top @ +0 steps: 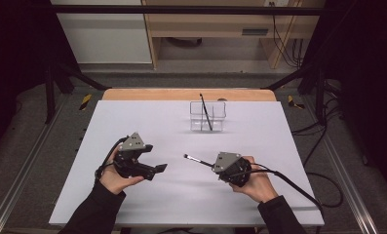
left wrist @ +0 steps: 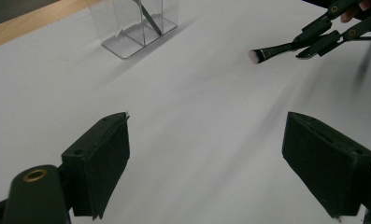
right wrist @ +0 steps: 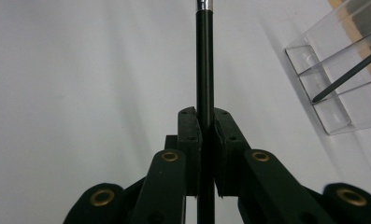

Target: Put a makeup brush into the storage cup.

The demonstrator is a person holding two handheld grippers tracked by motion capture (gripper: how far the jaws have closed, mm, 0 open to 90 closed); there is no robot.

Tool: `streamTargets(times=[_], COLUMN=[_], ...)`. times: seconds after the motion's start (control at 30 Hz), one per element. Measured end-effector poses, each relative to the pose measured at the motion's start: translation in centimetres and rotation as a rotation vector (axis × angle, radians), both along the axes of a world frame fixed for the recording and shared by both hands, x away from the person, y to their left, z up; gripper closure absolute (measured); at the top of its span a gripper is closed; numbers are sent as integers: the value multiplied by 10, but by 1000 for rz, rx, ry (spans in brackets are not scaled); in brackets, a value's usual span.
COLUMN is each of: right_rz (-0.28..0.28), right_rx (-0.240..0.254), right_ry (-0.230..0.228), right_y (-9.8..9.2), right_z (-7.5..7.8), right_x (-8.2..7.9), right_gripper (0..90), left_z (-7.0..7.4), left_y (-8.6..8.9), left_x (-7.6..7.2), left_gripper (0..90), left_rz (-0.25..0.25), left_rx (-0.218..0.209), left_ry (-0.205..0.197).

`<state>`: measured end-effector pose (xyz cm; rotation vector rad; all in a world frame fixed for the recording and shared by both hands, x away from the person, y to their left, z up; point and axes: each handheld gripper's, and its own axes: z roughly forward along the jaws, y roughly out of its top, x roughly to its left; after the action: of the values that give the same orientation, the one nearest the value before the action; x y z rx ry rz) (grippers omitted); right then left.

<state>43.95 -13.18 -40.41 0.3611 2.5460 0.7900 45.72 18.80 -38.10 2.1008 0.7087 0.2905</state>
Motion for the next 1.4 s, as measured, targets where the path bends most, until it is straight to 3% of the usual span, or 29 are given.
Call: streamTargets(times=[0.27,0.57,0.73,0.93,1.13,1.23,1.4], right_rz=[-51,-93,-110,-131,-140,-142,-140], right_rx=[122,190,255,320,379,400,420], right_ry=[9,33,36,43,51,57,61], right_y=[-4,-10,-13,-18,-16,-16,-14], right_z=[-2,-11,-11,-12,-12,-12,-14], right_x=[-3,-5,-6,-5,-5,-5,-5], right_gripper=[833,833,833,833,833,832,832], left_z=[-5,-10,-13,-19,-22,-22,-23], left_y=[1,2,4,4,2,1,-2], left_x=[-5,-8,-9,-8,-8,-8,-8], left_gripper=[157,158,161,162,161,161,161], left_rz=[28,58,92,123,127,114,112], left_rx=[-34,-86,-139,-174,-206,-260,-285], left_ry=[-13,-22,-27,-32,-25,-3,-12])
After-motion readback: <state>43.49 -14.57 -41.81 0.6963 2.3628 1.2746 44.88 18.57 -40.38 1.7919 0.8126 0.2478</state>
